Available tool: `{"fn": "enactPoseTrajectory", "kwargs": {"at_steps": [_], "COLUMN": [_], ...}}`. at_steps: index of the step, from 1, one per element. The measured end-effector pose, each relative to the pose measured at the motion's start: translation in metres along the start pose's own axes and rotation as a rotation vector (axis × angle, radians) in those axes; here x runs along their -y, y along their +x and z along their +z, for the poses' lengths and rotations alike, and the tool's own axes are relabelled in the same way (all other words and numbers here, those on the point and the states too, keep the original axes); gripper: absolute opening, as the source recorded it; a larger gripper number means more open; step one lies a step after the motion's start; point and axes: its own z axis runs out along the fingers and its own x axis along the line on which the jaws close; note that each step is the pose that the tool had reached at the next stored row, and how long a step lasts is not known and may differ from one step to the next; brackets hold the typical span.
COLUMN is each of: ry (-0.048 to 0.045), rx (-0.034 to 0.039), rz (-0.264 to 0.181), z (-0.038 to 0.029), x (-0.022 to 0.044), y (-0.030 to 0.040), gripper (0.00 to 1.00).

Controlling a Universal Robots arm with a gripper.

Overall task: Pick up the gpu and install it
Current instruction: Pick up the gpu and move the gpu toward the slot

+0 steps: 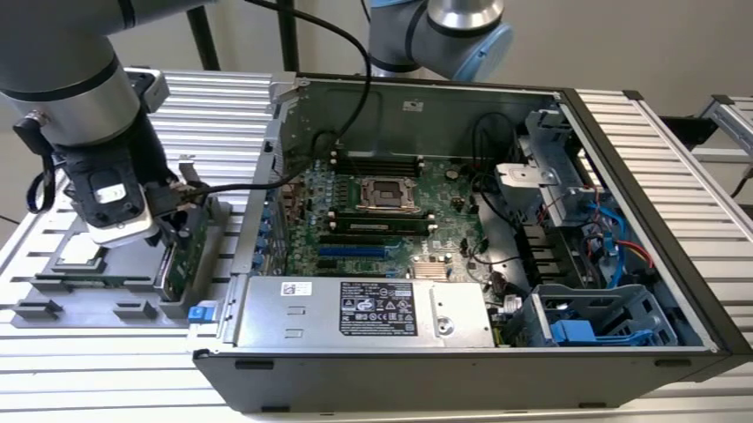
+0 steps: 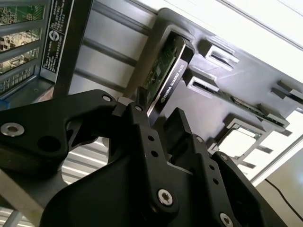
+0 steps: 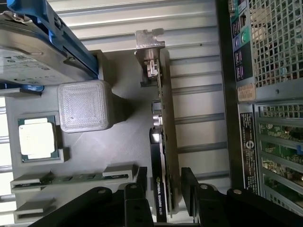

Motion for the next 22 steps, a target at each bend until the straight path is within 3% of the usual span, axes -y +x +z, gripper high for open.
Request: {"fn": "enactPoseTrajectory", "kwargs": {"at_steps": [11,22], "ry": [0.0001,-0.0003], "rx": [-0.0001,-0.0013], "rz": [0.000,-0.024], "z": [0.0131,0.0188], "x": [0.0005,-0.0001], "y": [0.0003,0.0012], "gripper": [1.00,1.00]}}
